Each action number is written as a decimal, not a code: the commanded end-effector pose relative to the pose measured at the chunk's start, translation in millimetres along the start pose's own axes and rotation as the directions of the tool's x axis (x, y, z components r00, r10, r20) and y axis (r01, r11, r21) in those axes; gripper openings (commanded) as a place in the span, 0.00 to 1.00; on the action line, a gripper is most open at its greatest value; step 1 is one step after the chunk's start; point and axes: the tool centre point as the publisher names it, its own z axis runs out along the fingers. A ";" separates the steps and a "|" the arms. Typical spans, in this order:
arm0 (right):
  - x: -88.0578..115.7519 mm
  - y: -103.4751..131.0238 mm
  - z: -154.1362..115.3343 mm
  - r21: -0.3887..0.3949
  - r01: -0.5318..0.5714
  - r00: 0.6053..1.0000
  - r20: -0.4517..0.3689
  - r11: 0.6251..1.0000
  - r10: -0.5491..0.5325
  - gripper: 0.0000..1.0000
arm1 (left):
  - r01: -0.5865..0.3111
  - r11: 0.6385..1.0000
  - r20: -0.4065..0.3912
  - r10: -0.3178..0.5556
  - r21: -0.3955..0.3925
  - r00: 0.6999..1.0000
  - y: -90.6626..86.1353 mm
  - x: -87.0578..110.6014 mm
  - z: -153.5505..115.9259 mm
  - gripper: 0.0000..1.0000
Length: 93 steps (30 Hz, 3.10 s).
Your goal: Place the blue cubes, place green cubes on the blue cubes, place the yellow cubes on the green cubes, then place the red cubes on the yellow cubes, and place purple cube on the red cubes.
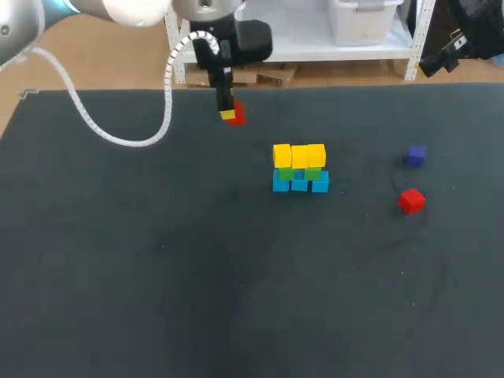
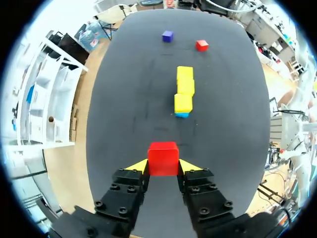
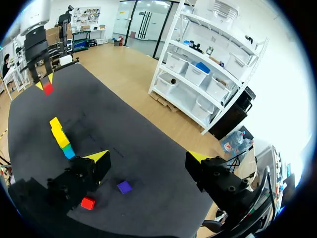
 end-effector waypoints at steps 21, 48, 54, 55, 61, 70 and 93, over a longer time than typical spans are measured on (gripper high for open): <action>2.0 3.6 -1.4 0.020 -0.002 1.000 0.004 1.000 0.002 1.00 | -0.090 0.992 -0.097 0.099 0.089 0.990 -28.7 -68.2 16.9 0.00; 2.0 3.6 -1.4 0.020 -0.002 1.000 0.004 1.000 0.002 1.00 | -0.131 0.986 -0.103 0.142 0.104 0.985 -34.2 -93.6 45.3 0.00; 2.0 3.6 -1.4 0.020 -0.002 1.000 0.004 1.000 0.002 1.00 | -0.137 0.986 -0.094 0.146 0.097 0.985 -28.4 -94.5 47.1 0.00; 2.0 3.6 -1.4 0.020 -0.002 1.000 0.004 1.000 0.002 1.00 | -0.132 0.987 -0.094 0.141 0.093 0.986 -26.8 -94.5 47.1 0.00; 2.0 3.6 -1.4 0.020 -0.002 1.000 0.004 1.000 0.002 1.00 | -0.132 0.988 -0.099 0.141 0.084 0.985 -23.6 -93.9 48.5 0.00; 2.0 3.6 -1.4 0.020 -0.002 1.000 0.004 1.000 0.002 1.00 | -0.124 0.988 -0.109 0.133 0.089 0.985 -24.8 -92.8 53.7 0.00; 2.0 3.6 -1.4 0.020 -0.002 1.000 0.004 1.000 0.002 1.00 | -0.114 0.990 -0.106 0.122 0.078 0.987 -23.2 -91.7 56.2 0.13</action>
